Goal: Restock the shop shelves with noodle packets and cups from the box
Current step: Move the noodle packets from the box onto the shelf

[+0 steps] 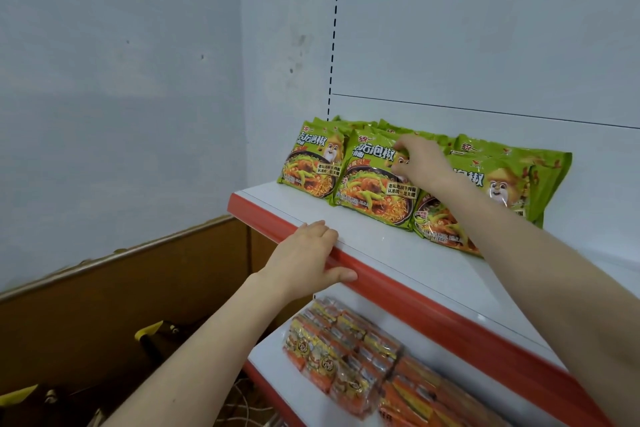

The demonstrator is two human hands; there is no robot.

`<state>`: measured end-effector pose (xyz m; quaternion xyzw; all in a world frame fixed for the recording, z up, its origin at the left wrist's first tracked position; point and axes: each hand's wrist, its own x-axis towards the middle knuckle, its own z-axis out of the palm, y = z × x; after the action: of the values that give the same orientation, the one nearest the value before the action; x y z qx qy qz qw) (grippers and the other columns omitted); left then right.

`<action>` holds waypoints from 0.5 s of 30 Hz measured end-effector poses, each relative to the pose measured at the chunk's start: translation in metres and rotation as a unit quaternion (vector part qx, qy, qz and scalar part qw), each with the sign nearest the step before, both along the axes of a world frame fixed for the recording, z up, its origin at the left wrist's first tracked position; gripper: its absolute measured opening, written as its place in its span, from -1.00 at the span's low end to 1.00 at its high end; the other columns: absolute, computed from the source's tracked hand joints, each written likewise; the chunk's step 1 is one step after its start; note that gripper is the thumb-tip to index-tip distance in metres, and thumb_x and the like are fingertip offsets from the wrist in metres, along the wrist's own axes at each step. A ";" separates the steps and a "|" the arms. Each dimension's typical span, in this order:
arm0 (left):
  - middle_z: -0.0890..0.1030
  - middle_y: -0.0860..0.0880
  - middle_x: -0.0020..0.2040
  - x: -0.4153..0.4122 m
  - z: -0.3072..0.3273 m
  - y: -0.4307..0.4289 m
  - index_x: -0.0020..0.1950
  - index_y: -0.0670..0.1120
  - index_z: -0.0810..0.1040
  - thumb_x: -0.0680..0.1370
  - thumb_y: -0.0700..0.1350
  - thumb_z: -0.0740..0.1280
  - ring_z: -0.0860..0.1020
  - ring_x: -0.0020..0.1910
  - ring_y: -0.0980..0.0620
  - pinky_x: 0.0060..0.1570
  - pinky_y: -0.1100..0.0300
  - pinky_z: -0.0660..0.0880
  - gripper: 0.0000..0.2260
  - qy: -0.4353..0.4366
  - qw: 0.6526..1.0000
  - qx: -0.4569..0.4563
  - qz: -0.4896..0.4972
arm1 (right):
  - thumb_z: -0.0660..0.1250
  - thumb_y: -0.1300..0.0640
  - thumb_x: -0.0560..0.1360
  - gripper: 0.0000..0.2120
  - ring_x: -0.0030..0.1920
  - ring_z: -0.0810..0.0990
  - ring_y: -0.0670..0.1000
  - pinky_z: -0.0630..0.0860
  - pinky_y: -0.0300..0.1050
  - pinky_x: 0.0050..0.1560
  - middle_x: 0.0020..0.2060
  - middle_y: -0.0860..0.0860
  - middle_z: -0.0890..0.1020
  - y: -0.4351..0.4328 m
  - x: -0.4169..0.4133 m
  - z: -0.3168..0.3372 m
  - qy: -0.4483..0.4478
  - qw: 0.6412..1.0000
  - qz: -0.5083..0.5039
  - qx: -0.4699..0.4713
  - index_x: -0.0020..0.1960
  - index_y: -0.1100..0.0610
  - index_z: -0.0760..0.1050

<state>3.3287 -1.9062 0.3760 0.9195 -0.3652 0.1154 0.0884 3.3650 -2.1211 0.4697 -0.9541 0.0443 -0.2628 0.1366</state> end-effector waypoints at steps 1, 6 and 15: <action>0.34 -0.08 0.41 0.000 0.000 0.000 0.35 -0.13 0.33 0.48 0.26 0.22 0.16 0.47 -0.03 0.42 0.11 0.12 -0.41 0.000 1.000 0.000 0.001 | 0.35 0.23 0.47 -0.56 0.12 0.55 0.16 0.48 0.06 0.15 0.22 0.17 0.52 0.000 0.001 -0.002 -0.001 1.000 -0.002 -0.006 0.32 0.21 0.37; 0.32 -0.08 0.43 -0.001 -0.001 -0.001 0.36 -0.12 0.32 0.48 0.27 0.21 0.14 0.48 -0.03 0.41 0.10 0.15 -0.39 -0.001 1.000 0.002 0.011 | 0.32 0.15 0.50 -0.58 0.13 0.51 0.17 0.48 0.04 0.05 0.15 0.19 0.53 0.000 0.005 -0.008 -0.005 0.997 -0.036 -0.067 0.32 0.19 0.35; 0.08 -0.09 0.54 -0.009 -0.006 -0.001 0.51 -0.14 0.06 0.53 0.26 0.12 -0.02 0.53 -0.01 0.47 0.10 -0.08 -0.30 -0.053 0.998 0.006 0.025 | 0.27 0.02 0.52 -0.62 0.30 0.37 0.17 0.25 0.11 0.35 0.24 0.17 0.49 0.006 0.003 -0.011 -0.039 0.965 -0.094 -0.240 0.26 0.19 0.42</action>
<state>3.3196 -1.9072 0.3699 0.9214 -0.3473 0.1637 0.0604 3.3678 -2.1154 0.4585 -0.9394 0.0640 -0.3146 -0.1205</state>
